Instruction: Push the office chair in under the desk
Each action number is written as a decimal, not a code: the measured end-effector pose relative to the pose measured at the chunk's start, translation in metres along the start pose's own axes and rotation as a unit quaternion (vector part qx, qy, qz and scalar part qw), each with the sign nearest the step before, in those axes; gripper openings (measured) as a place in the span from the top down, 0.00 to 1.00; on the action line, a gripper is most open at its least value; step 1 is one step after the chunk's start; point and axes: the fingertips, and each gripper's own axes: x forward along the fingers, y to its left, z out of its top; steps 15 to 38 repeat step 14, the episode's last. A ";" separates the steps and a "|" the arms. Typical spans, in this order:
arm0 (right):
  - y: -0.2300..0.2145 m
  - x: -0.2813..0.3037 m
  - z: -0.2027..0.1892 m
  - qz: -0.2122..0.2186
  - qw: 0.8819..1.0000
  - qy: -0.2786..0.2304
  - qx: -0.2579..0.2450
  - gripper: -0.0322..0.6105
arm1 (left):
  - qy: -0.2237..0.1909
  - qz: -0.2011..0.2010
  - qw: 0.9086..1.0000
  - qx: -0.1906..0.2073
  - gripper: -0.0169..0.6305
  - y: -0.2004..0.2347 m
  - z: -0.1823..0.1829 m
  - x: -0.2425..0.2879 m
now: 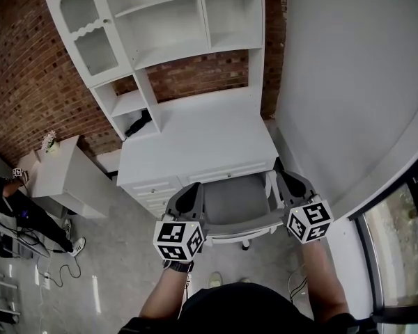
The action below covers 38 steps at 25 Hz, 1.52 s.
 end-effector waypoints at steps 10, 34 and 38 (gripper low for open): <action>0.004 0.002 -0.004 0.004 1.000 0.005 -0.010 0.94 | 0.001 0.004 1.000 -0.001 0.96 0.003 -0.005 -0.002; 0.006 0.003 -0.008 0.005 1.000 0.008 -0.013 0.94 | 0.003 0.005 1.000 0.000 0.96 0.003 -0.008 -0.002; 0.006 0.003 -0.008 0.005 1.000 0.008 -0.013 0.94 | 0.003 0.005 1.000 0.000 0.96 0.003 -0.008 -0.002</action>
